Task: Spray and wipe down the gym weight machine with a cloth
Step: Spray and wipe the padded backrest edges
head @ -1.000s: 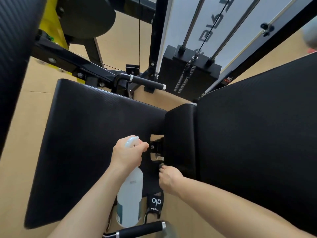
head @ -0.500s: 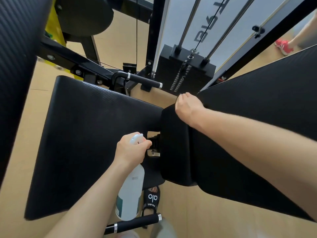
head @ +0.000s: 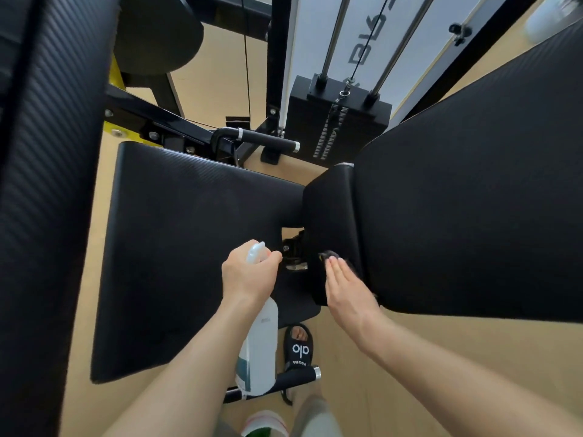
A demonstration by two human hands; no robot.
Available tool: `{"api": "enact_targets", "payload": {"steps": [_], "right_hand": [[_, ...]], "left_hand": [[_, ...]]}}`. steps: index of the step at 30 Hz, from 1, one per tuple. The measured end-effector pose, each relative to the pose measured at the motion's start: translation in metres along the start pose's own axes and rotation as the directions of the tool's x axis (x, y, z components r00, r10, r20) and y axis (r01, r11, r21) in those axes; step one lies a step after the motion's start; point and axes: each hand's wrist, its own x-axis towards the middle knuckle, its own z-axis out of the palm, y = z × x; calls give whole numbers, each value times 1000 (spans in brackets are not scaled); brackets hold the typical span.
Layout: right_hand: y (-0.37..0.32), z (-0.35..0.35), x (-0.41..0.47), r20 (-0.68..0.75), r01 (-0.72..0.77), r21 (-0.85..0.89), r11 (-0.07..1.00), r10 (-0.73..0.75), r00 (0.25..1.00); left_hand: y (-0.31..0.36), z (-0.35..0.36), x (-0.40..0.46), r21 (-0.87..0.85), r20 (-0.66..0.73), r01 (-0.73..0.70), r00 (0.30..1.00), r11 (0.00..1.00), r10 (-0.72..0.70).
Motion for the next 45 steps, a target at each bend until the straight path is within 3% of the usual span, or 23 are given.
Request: {"api": "enact_targets", "payload": {"steps": [3,6,10,13,20,30,35,39,45], "right_hand": [[-1,10,6,-37,61,98,993,-58,998],[3,14,22,-30,182,145,972,-180,983],[-4,17,55,11,284,175,943,-290,957],[-11,18,78,31,261,216,941,-274,961],[-36,21,87,46,225,-34,974,-223,974],[-58,42,54,-11,251,-73,965,-252,968],[-56,45,31,-99,148,173,974,-133,986],[-56,34,9,-150,6,339,941,48,988],[-56,1,-19,-140,-104,676,729,266,954]], "left_hand": [[-12,-10,-4,-21,-188,74,979,997,-77],[-29,-22,-9,-27,-242,111,963,994,-114],[-50,-33,-9,-25,-263,105,959,994,-108],[-60,-35,-6,-36,-233,114,965,993,-120],[-61,-28,-17,-77,-211,56,975,995,-71],[-71,-30,-42,-47,-158,36,987,998,-43],[-91,-59,-47,-39,-218,64,973,997,-71],[-97,-84,-49,-47,-262,47,963,998,-58],[-98,-100,-60,-82,-294,4,956,997,-28]]}}
